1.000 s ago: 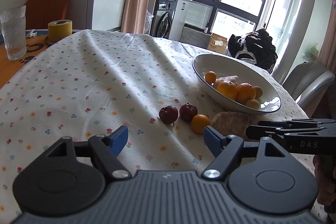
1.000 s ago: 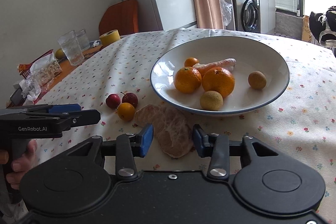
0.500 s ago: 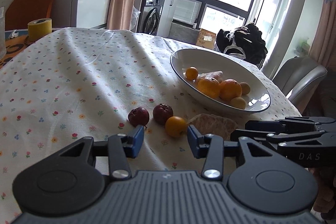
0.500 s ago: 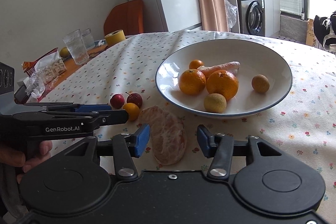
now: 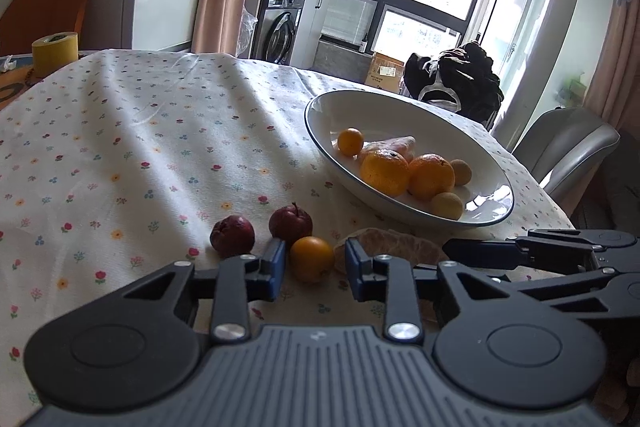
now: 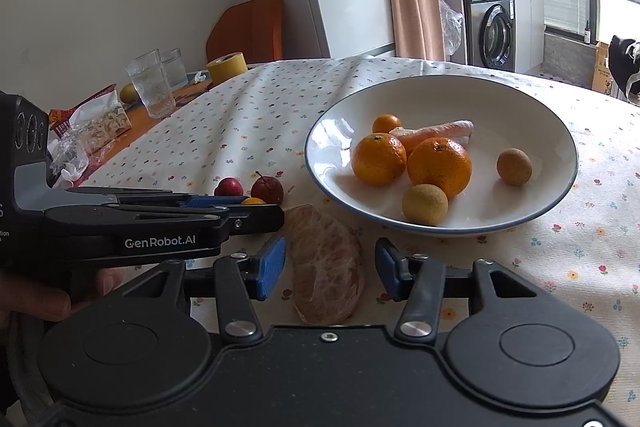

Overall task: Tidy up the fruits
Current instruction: 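Close right gripper on the peeled orange piece while left gripper closes on the small tangerine, then lift the peeled piece toward the bowl with right gripper while left carries the small tangerine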

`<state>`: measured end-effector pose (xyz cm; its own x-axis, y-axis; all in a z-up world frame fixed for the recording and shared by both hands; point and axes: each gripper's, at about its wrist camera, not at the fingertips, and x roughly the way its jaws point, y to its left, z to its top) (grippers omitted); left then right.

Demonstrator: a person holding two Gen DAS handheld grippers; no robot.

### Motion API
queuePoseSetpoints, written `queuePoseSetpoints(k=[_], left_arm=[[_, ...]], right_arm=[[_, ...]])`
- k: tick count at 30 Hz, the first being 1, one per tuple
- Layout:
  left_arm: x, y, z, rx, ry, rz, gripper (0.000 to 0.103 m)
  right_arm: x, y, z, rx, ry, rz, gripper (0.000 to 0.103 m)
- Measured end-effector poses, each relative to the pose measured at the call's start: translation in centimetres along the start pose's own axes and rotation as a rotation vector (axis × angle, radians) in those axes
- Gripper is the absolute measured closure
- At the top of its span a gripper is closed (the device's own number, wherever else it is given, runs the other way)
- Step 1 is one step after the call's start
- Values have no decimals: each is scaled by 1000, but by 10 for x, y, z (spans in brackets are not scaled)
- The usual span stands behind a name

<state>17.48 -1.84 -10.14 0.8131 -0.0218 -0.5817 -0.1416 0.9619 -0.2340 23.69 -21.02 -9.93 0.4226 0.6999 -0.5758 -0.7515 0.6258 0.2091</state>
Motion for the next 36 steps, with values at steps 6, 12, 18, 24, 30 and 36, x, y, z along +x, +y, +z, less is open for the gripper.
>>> queuePoseSetpoints(k=[6,12,18,24,30,36], left_arm=[[-6,4,-2,-6,-6,4,81],[-19,13,-2,-28,-27,9,81],[-30,20,-6,-45,-38,9,81],[-43,24,-8,-55,-55,5,81],[-57,30,-10,-64,-71,9,81],[-62,31,-16,-60,-67,4,81]], right_arm=[[6,7,-1,-17,20,-11,52],[12,14,0,-37,26,-32,49],[18,24,-1,-87,33,-79,48],[20,34,-2,-137,46,-148,60],[13,37,-3,-113,55,-142,65],[0,40,-1,-83,43,-114,72]])
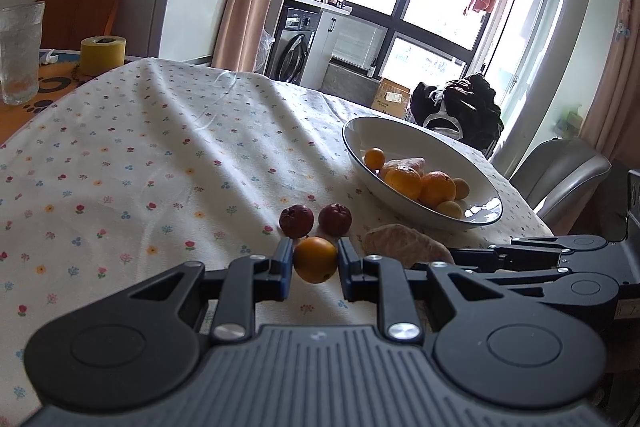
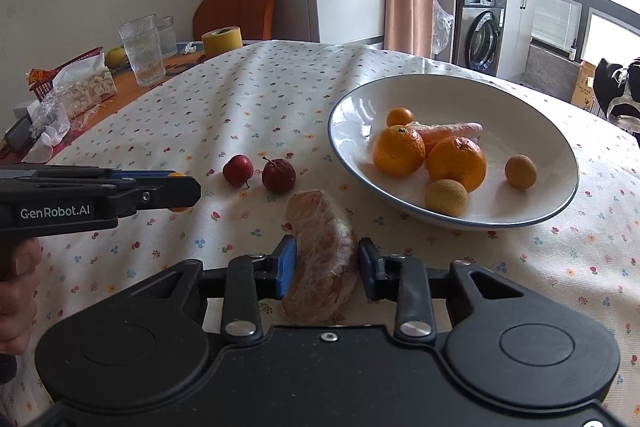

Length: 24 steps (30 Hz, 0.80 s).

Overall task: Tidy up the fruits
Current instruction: 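Lift the peeled piece toward the bowl with right gripper while left carries the small tangerine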

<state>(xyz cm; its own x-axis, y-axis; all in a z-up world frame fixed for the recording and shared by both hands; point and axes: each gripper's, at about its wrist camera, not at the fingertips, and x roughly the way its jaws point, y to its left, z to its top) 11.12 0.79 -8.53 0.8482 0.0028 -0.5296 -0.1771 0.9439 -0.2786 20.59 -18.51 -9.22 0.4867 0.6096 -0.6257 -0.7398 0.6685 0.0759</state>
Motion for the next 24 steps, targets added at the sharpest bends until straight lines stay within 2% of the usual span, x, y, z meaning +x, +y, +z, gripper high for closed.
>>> queuePoseSetpoints(k=[14,18,21,24], left_arm=[[0,0,-11,2,36,-27,81],[4,-1,-15,3,53,-30,81],[5,0,-16,2,57,-28,81],[5,0,-16,1,59,-24,81]], right_arm=[[-21,22,8,-17,-49,80,72],[-12,25,6,-28,-33,72,71],[-5,25,2,-21,-17,103,71],[-2,30,0,-46,-15,85,71]])
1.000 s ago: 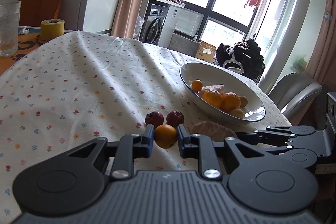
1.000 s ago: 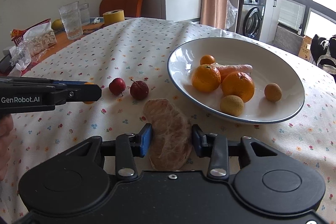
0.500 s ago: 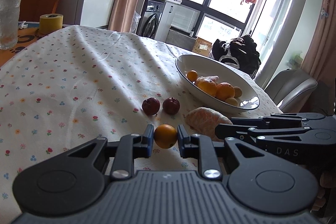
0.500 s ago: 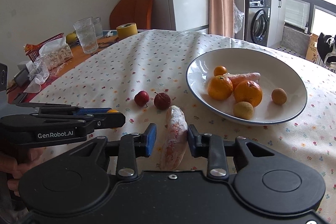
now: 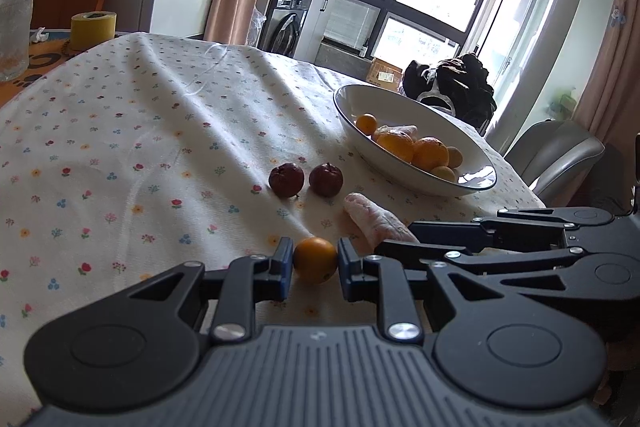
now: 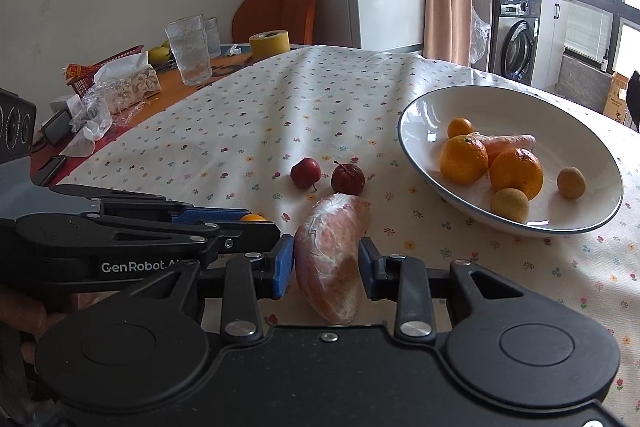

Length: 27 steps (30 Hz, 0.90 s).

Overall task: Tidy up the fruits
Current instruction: 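Lift the peeled piece toward the bowl with right gripper while left carries the small tangerine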

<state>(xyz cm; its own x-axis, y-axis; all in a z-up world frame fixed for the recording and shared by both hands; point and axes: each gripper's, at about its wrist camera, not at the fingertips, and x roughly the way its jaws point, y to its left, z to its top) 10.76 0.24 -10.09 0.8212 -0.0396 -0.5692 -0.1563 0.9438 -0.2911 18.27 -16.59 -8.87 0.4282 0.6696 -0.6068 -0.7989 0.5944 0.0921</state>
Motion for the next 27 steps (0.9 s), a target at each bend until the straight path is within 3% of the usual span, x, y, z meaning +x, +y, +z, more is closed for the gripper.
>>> queuePoseSetpoints(k=[10,17,19,21,27], left_arm=[[4,-5,1,10,4,-7,81],[6,-8,0,16,9,-7,81],[7,-9,0,19,9,-2,81],[8,-11,1,25,10,2,81],[14,-20,2,47,13,8,81]], right_arm=[[-15,-19,3,63,-46,-14,71],[-15,-37,0,143,-55,42,72],[-16,-42,-1,164,-58,58,74],[-16,-47,-2,193,-58,99,83],[-19,-55,-7,215,-75,117,83]])
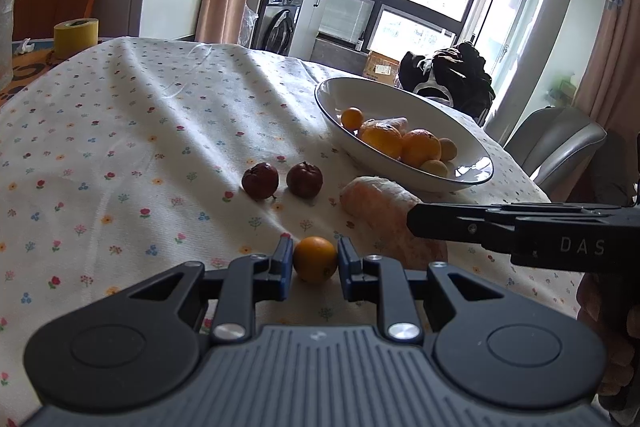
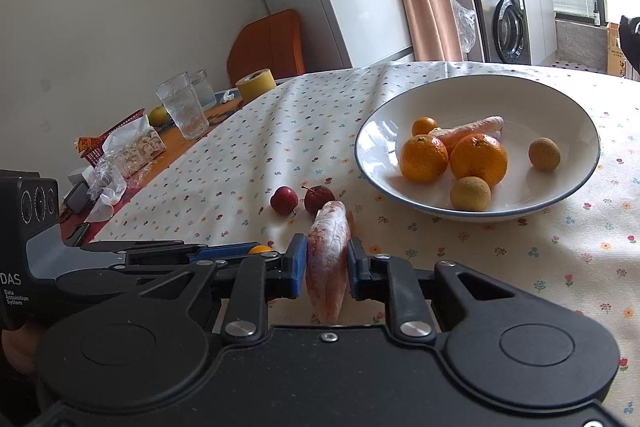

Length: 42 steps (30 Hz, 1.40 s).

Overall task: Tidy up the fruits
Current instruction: 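Lift the peeled piece toward the bowl with right gripper while left carries the small tangerine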

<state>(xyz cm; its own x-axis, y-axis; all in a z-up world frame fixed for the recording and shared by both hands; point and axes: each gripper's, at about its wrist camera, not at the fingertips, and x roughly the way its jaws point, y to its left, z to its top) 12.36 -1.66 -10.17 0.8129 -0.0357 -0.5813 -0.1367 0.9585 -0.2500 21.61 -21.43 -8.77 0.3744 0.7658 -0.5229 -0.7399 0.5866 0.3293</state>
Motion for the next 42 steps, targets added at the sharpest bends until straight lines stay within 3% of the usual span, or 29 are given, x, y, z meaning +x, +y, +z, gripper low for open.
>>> queuePoseSetpoints(k=[5,19,22,42], left_arm=[[6,-10,1,22,5,-10,81],[8,-9,2,13,-1,-7,81],[4,-3,3,5,-7,-2,81],[-36,-3,23,-5,-116,1,81]], right_arm=[[0,-6,-1,41,11,39,75],[25,4,7,12,31,-30,75],[28,6,7,-2,28,-69,81],[-18,24,27,-58,-62,-97,82]])
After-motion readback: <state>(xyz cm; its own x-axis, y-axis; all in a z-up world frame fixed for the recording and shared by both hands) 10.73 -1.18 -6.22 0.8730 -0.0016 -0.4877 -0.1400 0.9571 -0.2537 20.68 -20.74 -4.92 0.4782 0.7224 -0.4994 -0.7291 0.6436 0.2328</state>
